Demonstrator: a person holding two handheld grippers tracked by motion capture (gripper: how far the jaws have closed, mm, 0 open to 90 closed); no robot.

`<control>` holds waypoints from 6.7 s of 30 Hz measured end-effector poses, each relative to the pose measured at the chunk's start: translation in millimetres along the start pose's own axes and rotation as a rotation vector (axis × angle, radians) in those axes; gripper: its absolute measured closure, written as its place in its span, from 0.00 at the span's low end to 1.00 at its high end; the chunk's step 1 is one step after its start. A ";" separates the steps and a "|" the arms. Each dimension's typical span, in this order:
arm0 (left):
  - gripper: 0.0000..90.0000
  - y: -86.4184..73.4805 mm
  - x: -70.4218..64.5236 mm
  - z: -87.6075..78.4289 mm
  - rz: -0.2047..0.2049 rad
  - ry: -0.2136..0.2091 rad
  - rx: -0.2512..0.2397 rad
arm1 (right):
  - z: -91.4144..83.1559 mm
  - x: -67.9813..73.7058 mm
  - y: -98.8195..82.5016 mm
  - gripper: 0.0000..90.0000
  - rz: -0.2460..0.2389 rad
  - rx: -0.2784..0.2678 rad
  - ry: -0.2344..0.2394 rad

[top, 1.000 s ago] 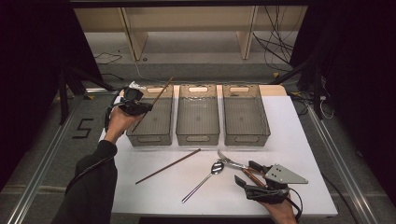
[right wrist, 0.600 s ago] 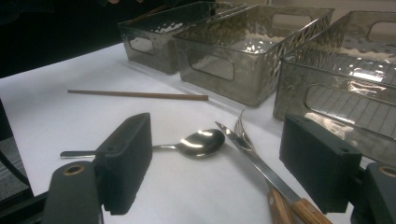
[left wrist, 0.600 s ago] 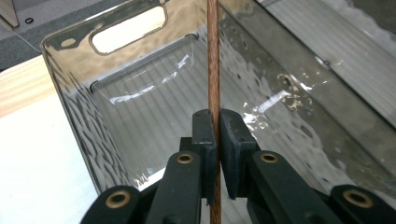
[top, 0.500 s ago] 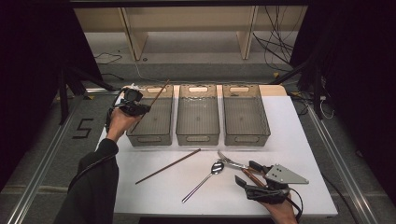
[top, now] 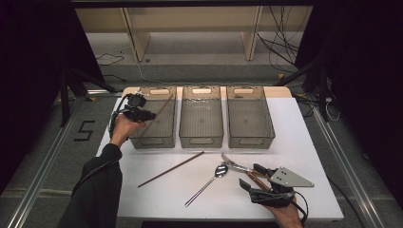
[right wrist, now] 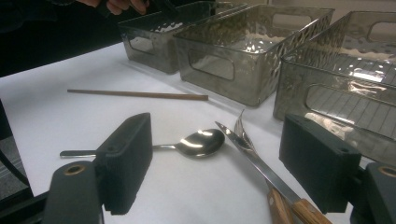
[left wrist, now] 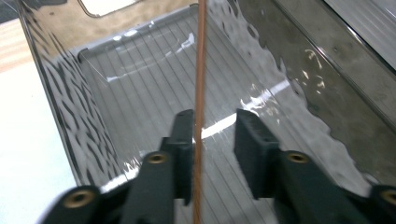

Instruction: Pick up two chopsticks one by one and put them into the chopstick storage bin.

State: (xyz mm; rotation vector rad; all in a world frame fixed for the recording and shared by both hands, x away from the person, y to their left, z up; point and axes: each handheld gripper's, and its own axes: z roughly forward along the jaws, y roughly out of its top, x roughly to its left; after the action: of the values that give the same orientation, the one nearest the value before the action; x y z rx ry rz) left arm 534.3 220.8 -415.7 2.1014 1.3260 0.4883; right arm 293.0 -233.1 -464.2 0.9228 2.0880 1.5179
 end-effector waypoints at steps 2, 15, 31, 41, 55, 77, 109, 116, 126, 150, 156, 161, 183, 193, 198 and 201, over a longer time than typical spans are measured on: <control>0.53 1.2 -0.7 -5.5 -0.024 -0.017 -0.012 | 0.2 0.0 0.0 0.29 0.001 -0.004 0.003; 0.32 -17.4 -47.0 -63.3 0.057 -0.144 -0.106 | -0.6 1.1 0.6 0.29 -0.004 0.000 -0.007; 0.26 -65.1 -94.2 -59.2 0.167 -0.202 -0.017 | -3.7 3.3 0.8 0.29 -0.020 -0.002 -0.004; 0.28 -80.6 -115.8 -48.3 0.285 -0.178 0.194 | -2.5 4.6 -0.3 0.29 -0.023 0.007 0.003; 0.58 -89.6 -124.4 -34.1 0.332 -0.228 0.360 | -0.7 5.0 -0.9 0.29 -0.027 0.014 0.007; 0.86 -96.7 -132.4 -17.0 0.405 -0.211 0.420 | 0.5 5.6 -1.6 0.30 -0.025 0.020 0.008; 0.94 -86.4 -140.3 -50.5 0.478 -0.280 0.320 | 1.5 5.3 -1.7 0.30 -0.026 0.021 0.012; 0.94 -79.8 -134.7 -70.1 0.460 -0.285 0.249 | 1.7 5.9 -1.5 0.30 -0.026 0.023 0.011; 0.94 -71.6 -115.3 -86.5 0.387 -0.283 0.124 | 2.2 5.9 -1.8 0.30 -0.026 0.021 0.008; 0.94 -13.9 -28.5 -76.7 0.158 -0.142 0.001 | 3.7 3.8 -2.6 0.30 -0.016 0.020 0.007; 0.94 4.0 -17.3 -66.9 0.124 -0.100 -0.016 | 3.4 3.7 -2.6 0.30 -0.015 0.019 0.007; 0.94 12.6 -7.9 -56.7 0.109 -0.084 -0.001 | 2.9 3.5 -2.5 0.30 -0.012 0.020 0.007; 0.94 16.9 5.5 -25.0 0.054 -0.035 0.021 | 2.8 3.4 -2.5 0.30 -0.011 0.019 0.011; 0.94 7.2 6.7 -12.7 0.012 -0.047 0.038 | 2.6 3.4 -2.4 0.30 -0.011 0.018 0.011; 0.94 2.9 6.3 -8.1 0.001 -0.045 0.051 | 2.7 3.6 -2.3 0.30 -0.012 0.019 0.011; 0.94 0.5 7.3 -5.2 -0.015 -0.049 0.056 | 2.7 3.6 -2.3 0.30 -0.012 0.018 0.010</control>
State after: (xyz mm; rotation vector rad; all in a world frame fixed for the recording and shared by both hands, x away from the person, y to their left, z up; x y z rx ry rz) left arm 534.7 228.8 -411.5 2.1333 1.3416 0.3951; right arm 291.6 -229.2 -467.0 0.9091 2.1145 1.5028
